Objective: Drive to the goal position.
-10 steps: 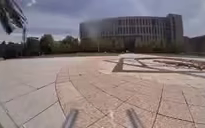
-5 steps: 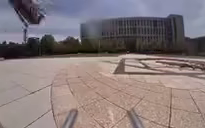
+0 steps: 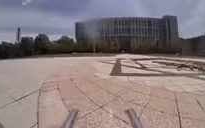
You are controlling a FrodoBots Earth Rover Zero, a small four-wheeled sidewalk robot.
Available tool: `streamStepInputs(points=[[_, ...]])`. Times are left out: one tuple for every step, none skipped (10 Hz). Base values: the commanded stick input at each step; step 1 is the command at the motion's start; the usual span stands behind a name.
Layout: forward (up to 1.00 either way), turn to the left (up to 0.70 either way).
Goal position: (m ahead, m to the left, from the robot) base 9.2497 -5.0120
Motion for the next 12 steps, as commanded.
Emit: streamStepInputs(points=[[0.5,0.0],[0.5,0.0],[0.5,0.0],[0.5,0.0],[0.5,0.0],[0.5,0.0],[0.5,0.0],[0.5,0.0],[0.5,0.0],[0.5,0.0],[0.5,0.0],[0.5,0.0]])
